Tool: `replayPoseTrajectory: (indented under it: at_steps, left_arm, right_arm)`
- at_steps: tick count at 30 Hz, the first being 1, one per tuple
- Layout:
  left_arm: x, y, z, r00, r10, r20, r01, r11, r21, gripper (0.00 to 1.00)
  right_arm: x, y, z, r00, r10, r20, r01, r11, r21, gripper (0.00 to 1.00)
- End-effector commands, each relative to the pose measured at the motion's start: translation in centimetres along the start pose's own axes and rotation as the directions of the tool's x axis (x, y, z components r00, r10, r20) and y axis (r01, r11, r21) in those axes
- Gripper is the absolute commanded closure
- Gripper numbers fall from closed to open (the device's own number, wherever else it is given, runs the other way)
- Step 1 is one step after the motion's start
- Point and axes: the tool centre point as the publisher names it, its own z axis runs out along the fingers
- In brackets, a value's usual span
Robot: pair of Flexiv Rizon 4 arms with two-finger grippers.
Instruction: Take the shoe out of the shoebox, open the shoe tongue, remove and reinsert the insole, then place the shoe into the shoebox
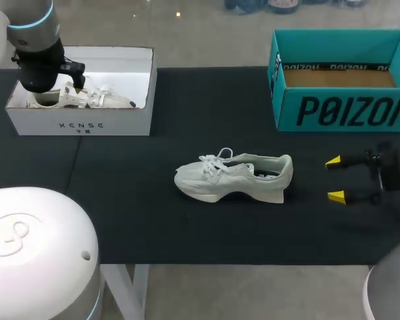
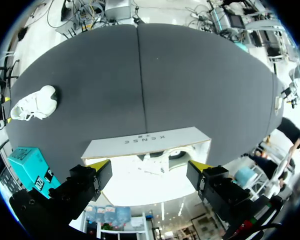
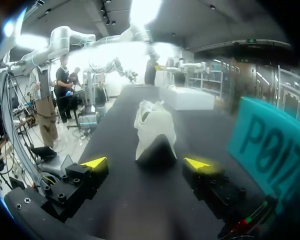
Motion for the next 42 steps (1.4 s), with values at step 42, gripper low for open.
replayPoseTrajectory:
  at_steps: [42]
  left_arm:
    - [0.0,-0.2,-0.1,1.000,0.000,-0.002,0.000,1.000,-0.002,0.00]
  right_arm:
    - [-3.8,-0.5,8.9,0.997,-0.067,-0.046,0.063,0.994,-0.092,0.00]
